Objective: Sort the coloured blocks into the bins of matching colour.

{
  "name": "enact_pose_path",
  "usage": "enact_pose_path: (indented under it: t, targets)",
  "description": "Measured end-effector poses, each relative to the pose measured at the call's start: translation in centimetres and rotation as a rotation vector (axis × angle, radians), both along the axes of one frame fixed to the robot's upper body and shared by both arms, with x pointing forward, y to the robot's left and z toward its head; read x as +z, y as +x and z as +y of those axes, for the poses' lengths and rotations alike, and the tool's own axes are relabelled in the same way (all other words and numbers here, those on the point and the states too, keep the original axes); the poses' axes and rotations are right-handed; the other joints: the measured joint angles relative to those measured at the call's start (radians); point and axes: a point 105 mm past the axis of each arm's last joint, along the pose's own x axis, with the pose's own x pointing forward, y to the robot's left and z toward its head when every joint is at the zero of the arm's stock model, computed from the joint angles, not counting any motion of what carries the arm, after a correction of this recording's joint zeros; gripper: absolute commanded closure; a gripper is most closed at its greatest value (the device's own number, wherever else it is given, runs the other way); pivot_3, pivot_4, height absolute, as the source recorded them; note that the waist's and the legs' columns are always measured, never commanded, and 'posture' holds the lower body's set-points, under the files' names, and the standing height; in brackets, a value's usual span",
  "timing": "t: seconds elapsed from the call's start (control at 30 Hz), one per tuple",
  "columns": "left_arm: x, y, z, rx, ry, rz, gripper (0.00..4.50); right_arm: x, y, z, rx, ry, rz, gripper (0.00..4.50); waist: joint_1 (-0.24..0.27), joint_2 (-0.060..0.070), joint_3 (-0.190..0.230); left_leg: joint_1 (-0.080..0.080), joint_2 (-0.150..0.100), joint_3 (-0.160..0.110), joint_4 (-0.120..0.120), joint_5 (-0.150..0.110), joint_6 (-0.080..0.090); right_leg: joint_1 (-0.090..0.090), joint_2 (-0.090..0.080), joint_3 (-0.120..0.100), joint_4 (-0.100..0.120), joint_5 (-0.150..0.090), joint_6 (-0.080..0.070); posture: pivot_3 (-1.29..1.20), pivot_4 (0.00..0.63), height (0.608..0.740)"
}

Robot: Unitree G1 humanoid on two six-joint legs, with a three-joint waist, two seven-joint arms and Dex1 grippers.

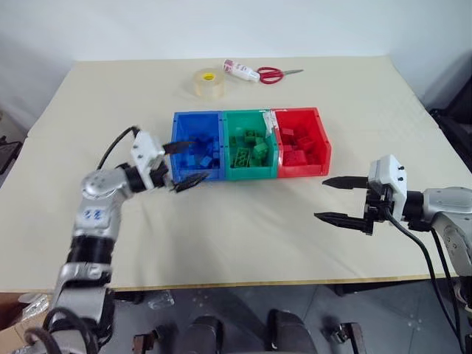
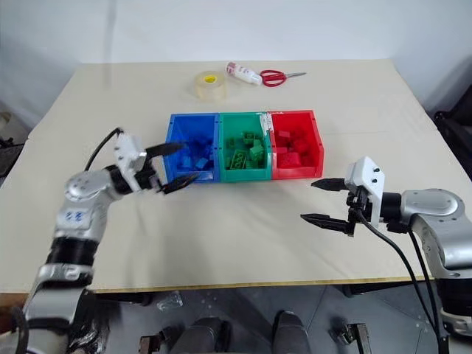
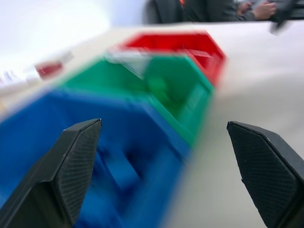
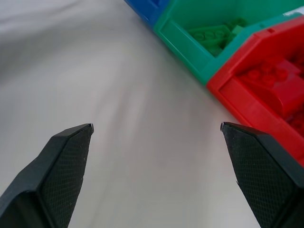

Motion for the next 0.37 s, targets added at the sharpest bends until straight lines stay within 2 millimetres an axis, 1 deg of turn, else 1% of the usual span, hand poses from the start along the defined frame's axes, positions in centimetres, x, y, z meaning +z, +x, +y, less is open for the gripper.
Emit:
enact_pose_path:
  t: [0.07, 0.17, 0.23, 0.37]
  targets:
    - [-1.1, -2.2, 1.2, -0.025, 0.029, 0.061, 0.01, -0.2, 0.1, -0.6, -0.006, -0.01, 0.012, 0.0, -0.001, 0.0, 0.0, 0.0, 0.0, 0.0, 0.0, 0.0, 0.0, 0.0, 0.0, 0.001, 0.0, 0.0, 0.0, 0.0, 0.15, 0.74]
    - [-2.6, -4.4, 3.5, -0.016, 0.077, 0.138, 0.01, -0.6, 0.4, -1.6, -0.018, -0.029, 0.03, 0.0, 0.003, 0.0, 0.0, 0.0, 0.0, 0.0, 0.0, 0.0, 0.0, 0.001, 0.0, 0.001, -0.002, 0.0, 0.0, 0.0, 0.15, 0.74]
    - [-2.9, -5.0, 4.8, 0.018, 0.073, 0.163, 0.01, -0.9, 0.7, -2.2, -0.03, -0.038, 0.037, 0.0, 0.007, 0.0, 0.0, 0.0, 0.0, -0.001, 0.0, 0.0, 0.0, 0.002, 0.0, 0.001, -0.003, 0.0, 0.0, 0.0, 0.15, 0.74]
    - [-2.3, -5.0, 5.9, 0.074, 0.055, 0.138, 0.01, -0.7, 1.4, -2.9, -0.053, -0.047, 0.028, 0.0, 0.01, 0.0, 0.0, 0.0, 0.0, 0.0, 0.0, 0.0, 0.0, 0.001, 0.0, 0.001, -0.003, 0.0, 0.0, 0.0, 0.15, 0.74]
